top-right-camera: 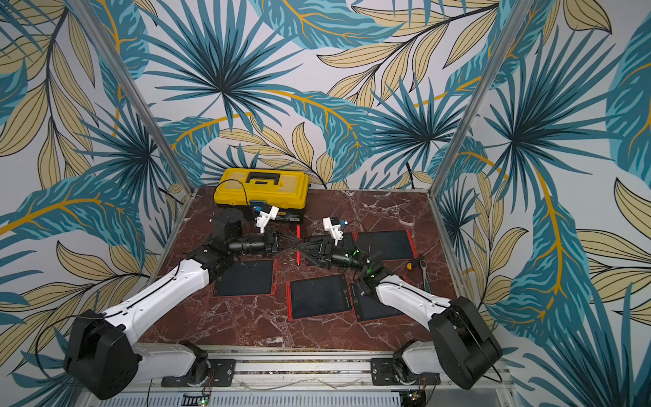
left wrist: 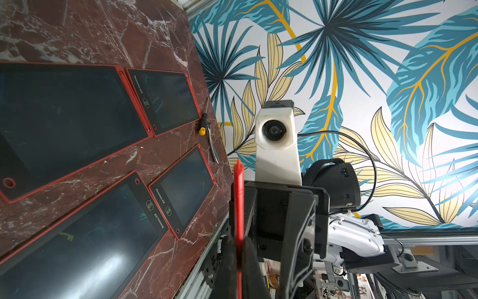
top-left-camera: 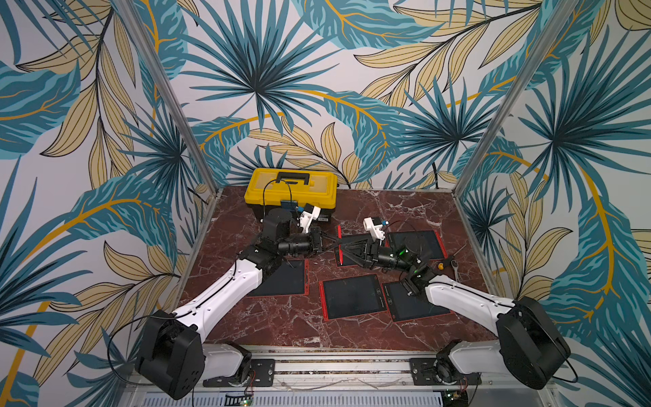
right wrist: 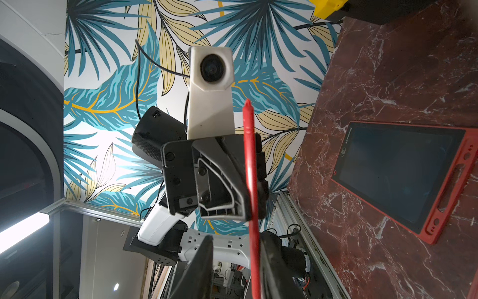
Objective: Place the stylus back onto the writing tablet
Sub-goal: Pick up the stylus from the center of the board.
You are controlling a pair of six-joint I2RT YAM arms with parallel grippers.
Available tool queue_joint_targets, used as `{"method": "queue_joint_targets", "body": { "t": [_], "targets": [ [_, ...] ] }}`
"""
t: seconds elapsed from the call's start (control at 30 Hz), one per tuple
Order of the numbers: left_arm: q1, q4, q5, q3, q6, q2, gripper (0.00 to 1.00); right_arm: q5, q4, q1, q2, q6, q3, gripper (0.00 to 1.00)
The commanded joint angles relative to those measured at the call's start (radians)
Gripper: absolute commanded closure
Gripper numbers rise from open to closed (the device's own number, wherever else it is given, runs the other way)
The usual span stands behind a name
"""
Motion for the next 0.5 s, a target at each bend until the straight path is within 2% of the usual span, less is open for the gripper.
{"method": "queue_joint_targets", "body": {
  "t": [0.0,0.3,0.47],
  "targets": [
    [-0.004,0.036,0.009,0.022,-0.004,0.009,1.00,-0.019,0.047,-0.001,-0.001,0.003,-0.005,0.73],
    [-0.009,0.053,0.020,0.025,-0.030,0.017,1.00,-0.021,0.047,-0.001,-0.004,0.003,-0.005,0.76],
    [-0.012,0.053,0.022,0.026,-0.030,0.014,1.00,-0.019,0.044,-0.001,-0.004,0.002,-0.006,0.83]
  ]
}}
